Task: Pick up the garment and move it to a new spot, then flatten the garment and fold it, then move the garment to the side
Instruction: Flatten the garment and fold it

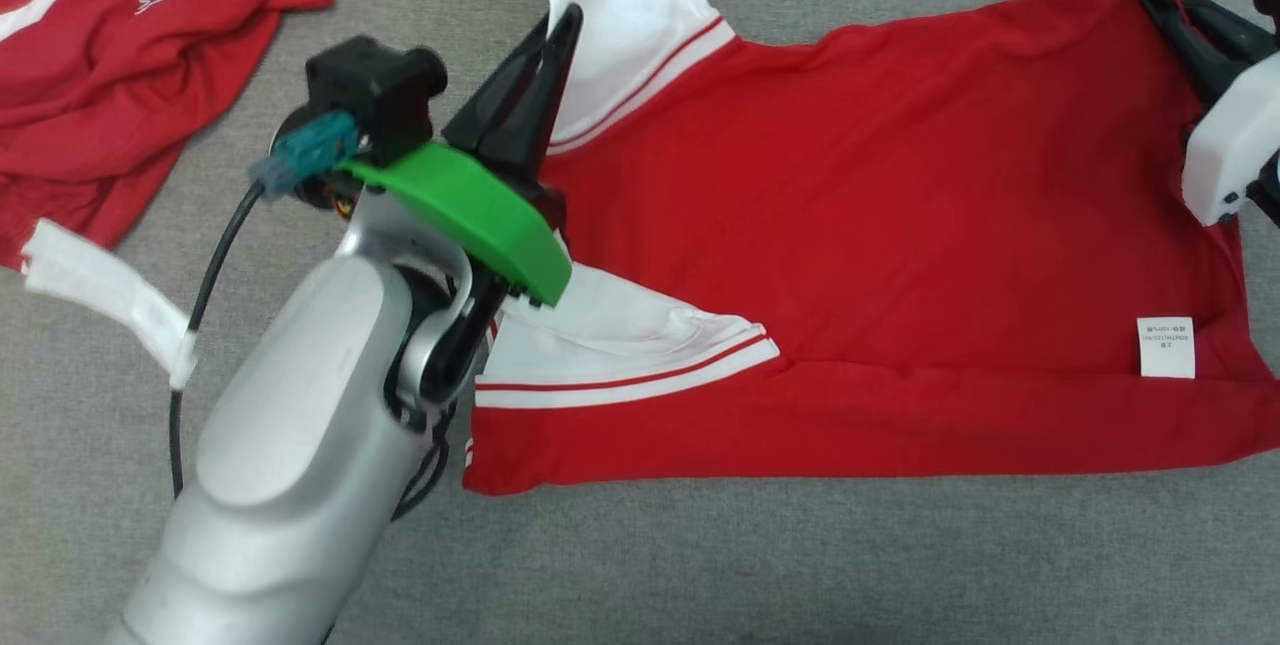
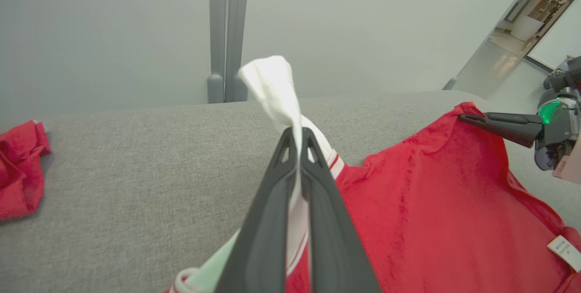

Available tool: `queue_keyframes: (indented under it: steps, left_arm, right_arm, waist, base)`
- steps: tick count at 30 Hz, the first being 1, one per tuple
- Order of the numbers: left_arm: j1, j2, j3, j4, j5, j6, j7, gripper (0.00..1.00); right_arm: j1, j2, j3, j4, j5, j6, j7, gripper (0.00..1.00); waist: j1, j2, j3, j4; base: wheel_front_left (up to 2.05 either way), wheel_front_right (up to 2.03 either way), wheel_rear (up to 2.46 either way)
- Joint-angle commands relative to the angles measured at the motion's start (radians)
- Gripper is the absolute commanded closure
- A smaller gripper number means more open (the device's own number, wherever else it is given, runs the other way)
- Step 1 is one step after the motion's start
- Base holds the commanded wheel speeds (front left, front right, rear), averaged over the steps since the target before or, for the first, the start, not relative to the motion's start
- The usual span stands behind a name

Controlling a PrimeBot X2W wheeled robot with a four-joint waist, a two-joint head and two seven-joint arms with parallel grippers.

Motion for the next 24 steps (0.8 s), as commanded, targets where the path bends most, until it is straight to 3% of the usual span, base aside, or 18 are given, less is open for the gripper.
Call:
queue_keyframes:
  steps: [1,5,10,17,24]
  left_arm:
    - [0.05,0.016,-0.001,-0.07,-0.021,0.016,0.017,1.0]
    - [0.206,0.07,-0.015,-0.292,-0.065,0.047,0.087,1.0]
    - [0.342,0.109,-0.001,-0.404,-0.114,0.089,0.113,1.0]
    - [0.467,0.132,0.01,-0.427,-0.152,0.117,0.099,1.0]
    - [0.528,0.096,-0.031,-0.349,-0.166,0.116,0.079,1.0]
  right_arm:
    - [0.013,-0.022,0.009,-0.003,0.006,-0.001,-0.029,1.0]
    - [0.038,-0.058,0.064,0.005,0.012,-0.001,-0.117,1.0]
    - [0.063,-0.087,0.109,-0.014,0.031,-0.001,-0.192,1.0]
    - [0.158,-0.131,0.096,-0.105,0.001,-0.001,-0.207,1.0]
    - [0.268,-0.148,0.097,-0.208,-0.036,-0.001,-0.207,1.0]
  waist:
    - [0.0,0.0,-0.017,0.021]
    - [0.0,0.0,-0.047,0.039]
    - [0.0,0.0,-0.083,0.04]
    - [0.0,0.0,-0.132,0.012]
    - [0.0,0.0,-0.156,-0.023]
  base:
    - [0.0,0.0,0.0]
    - [0.0,0.0,0.0]
    - [0.0,0.0,0.0]
    - [0.0,0.0,0.0]
    - [0.0,0.0,0.0]
